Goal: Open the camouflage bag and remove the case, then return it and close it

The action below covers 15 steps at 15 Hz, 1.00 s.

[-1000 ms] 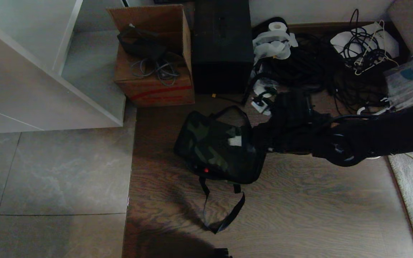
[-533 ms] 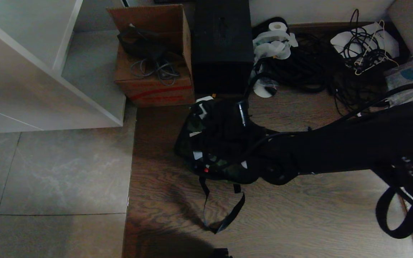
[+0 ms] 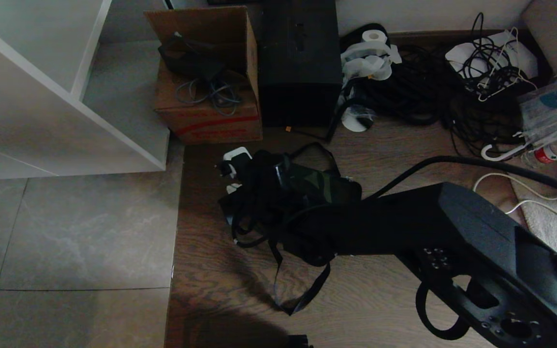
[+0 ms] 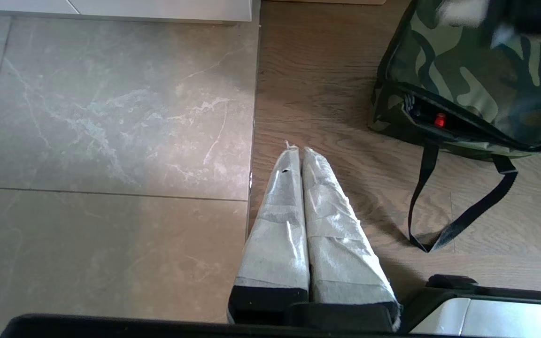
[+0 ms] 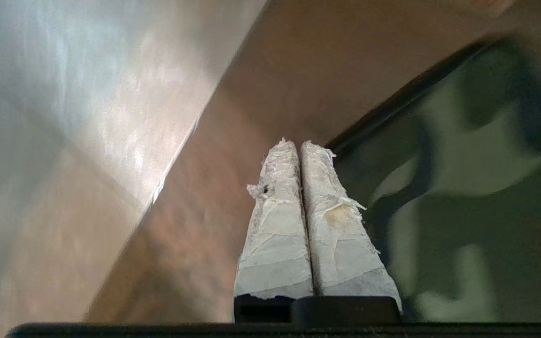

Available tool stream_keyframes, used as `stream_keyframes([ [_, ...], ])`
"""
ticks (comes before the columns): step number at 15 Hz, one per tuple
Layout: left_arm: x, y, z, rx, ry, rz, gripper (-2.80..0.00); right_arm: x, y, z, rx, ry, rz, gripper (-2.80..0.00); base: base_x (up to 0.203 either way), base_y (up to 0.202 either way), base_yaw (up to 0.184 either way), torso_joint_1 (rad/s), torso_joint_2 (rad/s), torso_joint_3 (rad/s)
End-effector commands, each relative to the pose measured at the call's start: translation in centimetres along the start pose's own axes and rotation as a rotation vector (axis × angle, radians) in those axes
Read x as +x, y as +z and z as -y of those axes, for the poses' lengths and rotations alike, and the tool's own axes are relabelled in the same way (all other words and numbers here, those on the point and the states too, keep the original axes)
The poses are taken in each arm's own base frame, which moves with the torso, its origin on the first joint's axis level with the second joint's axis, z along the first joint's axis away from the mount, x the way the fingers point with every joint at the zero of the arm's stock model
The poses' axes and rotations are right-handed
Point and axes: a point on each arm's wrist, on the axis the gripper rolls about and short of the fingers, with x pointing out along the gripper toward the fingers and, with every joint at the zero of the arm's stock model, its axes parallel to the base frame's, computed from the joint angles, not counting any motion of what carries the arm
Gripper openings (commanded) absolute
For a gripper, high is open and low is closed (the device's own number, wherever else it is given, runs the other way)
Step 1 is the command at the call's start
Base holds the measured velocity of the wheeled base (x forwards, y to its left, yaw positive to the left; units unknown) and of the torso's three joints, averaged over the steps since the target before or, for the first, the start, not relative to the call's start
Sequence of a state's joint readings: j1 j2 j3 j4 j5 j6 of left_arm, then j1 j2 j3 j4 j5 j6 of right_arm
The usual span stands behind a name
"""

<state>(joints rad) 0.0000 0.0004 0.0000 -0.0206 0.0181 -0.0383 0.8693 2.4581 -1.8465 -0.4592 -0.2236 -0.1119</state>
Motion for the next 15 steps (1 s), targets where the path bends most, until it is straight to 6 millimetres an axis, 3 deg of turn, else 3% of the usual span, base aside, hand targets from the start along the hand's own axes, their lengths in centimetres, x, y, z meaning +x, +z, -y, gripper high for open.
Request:
stream_keyframes([
  [1, 0.1, -0.2, 0.0, 0.000, 0.001, -0.008, -2.80, 1.8, -2.7, -1.3, -0.014, 0.012, -0.044, -2.80, 0.000, 0.000, 0.000, 0.000, 0.00, 0.000],
  [5, 0.1, -0.2, 0.0, 0.000, 0.001, -0.008, -2.80, 2.9, -5.8, -1.9, -0.027, -0.033, -0.111, -2.80, 0.000, 0.000, 0.000, 0.000, 0.00, 0.000],
  [8, 0.1, -0.2, 0.0, 0.000, 0.001, -0.008, -2.80, 2.0, -4.7, -0.1, 0.041, -0.086, -0.129, -2.80, 0.000, 0.000, 0.000, 0.000, 0.00, 0.000],
  [12, 0.1, -0.2, 0.0, -0.001, 0.001, -0.008, -2.80, -1.9, -3.6, 4.9, 0.166, -0.131, -0.248, -2.80, 0.000, 0.000, 0.000, 0.000, 0.00, 0.000],
  [15, 0.1, -0.2, 0.0, 0.000, 0.001, -0.008, -2.80, -6.8, -5.0, 12.1, 0.323, -0.220, -0.401, -2.80, 0.000, 0.000, 0.000, 0.000, 0.00, 0.000],
])
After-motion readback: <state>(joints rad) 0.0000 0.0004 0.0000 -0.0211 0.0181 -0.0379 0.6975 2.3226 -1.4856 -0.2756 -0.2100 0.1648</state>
